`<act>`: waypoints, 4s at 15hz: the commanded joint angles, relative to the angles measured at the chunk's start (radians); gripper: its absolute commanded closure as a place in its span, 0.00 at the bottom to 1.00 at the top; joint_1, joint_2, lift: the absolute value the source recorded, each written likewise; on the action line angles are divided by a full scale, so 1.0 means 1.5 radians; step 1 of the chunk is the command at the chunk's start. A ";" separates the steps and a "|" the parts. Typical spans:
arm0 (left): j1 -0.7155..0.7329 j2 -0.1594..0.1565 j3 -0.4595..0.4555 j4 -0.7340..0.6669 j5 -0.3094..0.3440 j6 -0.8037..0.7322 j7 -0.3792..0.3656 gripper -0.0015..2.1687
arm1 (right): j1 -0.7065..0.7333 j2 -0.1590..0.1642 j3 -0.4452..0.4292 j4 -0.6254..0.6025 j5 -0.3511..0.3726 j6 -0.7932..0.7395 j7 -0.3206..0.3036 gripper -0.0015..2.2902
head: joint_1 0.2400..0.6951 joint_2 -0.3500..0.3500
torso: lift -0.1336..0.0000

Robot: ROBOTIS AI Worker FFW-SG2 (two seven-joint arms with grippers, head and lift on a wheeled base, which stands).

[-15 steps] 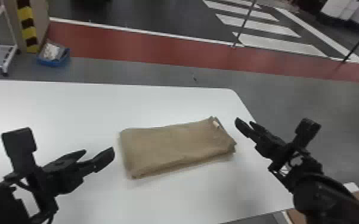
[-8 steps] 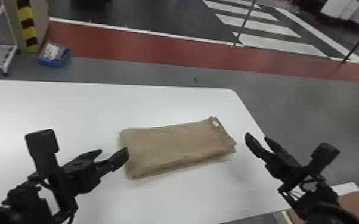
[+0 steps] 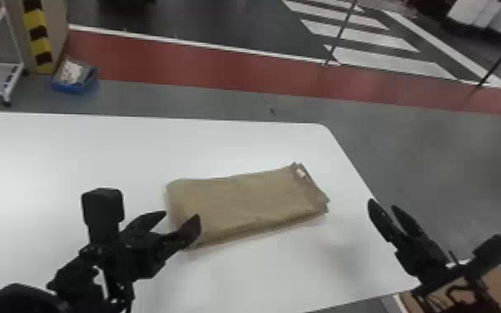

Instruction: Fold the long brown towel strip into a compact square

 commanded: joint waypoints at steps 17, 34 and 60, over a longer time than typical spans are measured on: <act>0.013 0.001 -0.020 -0.037 -0.023 0.069 0.001 0.28 | 0.051 0.083 -0.017 0.013 -0.063 -0.066 0.055 0.04 | 1.00 0.00 | 0.10; 0.087 0.054 0.132 -0.184 -0.005 0.169 0.009 0.63 | 0.023 0.093 -0.015 -0.017 -0.084 -0.006 0.047 0.04 | 1.00 0.00 | 0.10; 0.217 0.075 0.275 -0.281 0.015 0.165 -0.031 0.03 | -0.204 0.003 0.251 -0.102 0.177 0.509 -0.256 0.13 | 1.00 0.19 | 0.10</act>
